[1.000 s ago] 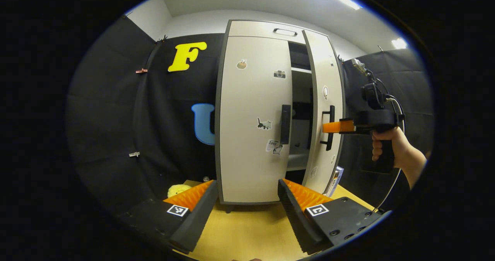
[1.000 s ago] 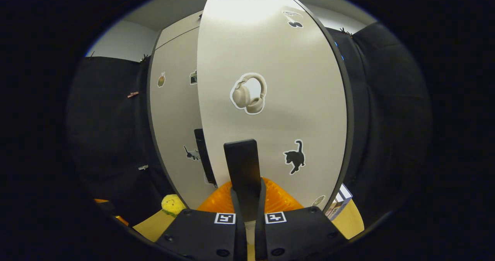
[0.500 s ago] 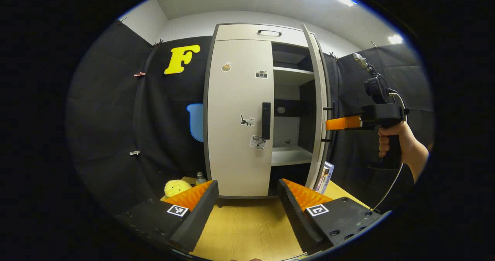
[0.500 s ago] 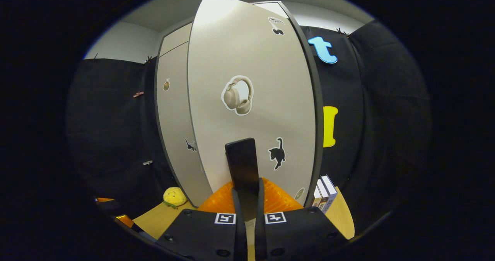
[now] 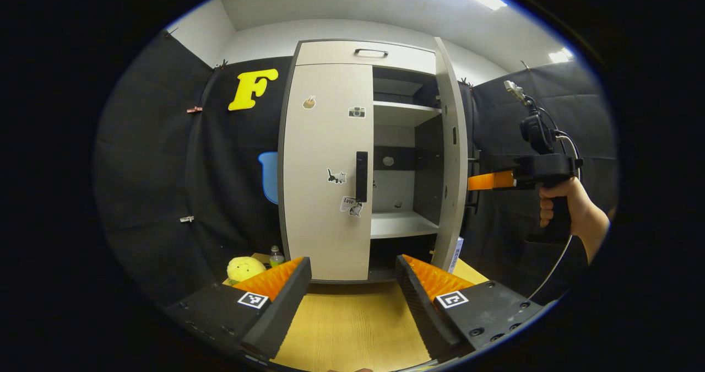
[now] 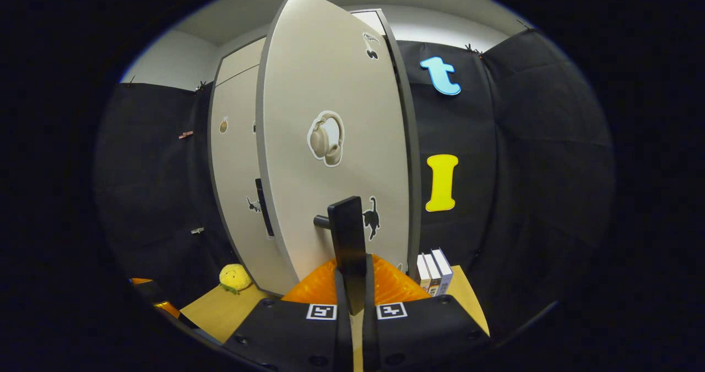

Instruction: Open the right door of the double-door shoe cabinet with the right hand, and open the left door with the left hand.

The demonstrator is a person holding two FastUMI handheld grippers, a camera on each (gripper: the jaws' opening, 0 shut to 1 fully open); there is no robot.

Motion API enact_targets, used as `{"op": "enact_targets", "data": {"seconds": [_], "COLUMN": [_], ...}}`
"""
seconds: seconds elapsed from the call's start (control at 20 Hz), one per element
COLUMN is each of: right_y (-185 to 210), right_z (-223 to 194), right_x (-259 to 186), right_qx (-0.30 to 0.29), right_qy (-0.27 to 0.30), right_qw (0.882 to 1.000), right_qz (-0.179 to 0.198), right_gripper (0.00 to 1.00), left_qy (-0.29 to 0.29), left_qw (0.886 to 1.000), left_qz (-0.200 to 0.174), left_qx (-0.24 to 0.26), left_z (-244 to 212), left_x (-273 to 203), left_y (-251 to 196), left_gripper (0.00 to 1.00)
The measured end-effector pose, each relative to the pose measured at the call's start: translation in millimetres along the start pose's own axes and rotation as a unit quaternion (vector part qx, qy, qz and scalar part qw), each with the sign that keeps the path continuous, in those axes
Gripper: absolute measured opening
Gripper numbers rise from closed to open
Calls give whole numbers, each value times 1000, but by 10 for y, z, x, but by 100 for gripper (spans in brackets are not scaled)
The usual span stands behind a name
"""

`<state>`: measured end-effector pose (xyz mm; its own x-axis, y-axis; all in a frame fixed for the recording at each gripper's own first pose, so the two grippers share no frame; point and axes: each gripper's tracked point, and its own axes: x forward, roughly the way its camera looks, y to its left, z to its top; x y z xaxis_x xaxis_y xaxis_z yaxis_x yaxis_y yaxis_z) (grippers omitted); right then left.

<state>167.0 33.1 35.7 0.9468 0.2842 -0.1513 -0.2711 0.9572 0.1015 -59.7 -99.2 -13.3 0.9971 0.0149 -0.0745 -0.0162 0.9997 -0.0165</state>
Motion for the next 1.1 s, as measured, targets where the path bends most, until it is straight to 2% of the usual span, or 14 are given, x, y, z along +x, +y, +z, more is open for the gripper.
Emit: {"op": "enact_targets", "data": {"seconds": [0.3, 0.6, 0.65, 0.75, 0.9, 1.1], "right_y": [-303, -962, -972, -876, -921, -1022], "right_z": [18, 15, -7, -47, -60, -152], "right_x": [-102, -256, -270, -284, -399, -615], "right_qx": [0, -1, 12, 63, 71, 46], "right_qy": [-9, -19, -16, -6, -12, -7], "right_qw": [1000, 996, 997, 997, 996, 995], "right_qz": [-30, -88, -76, -53, -60, -89], "right_gripper": [11, 10, 6, 5, 8, 5], "left_qy": [4, 0, 0, 3, 6, 8], "left_qw": [1000, 1000, 1000, 1000, 999, 999], "left_qz": [-1, -16, -19, -26, -32, -41], "left_qx": [4, -7, -4, 4, 8, 2], "left_z": [-9, 27, 38, 37, 39, 55], "left_x": [-42, -23, -21, 20, 91, 218], "left_y": [-71, -232, -257, -298, -305, -286], "left_gripper": [95, 95, 95, 95, 95, 95]}}
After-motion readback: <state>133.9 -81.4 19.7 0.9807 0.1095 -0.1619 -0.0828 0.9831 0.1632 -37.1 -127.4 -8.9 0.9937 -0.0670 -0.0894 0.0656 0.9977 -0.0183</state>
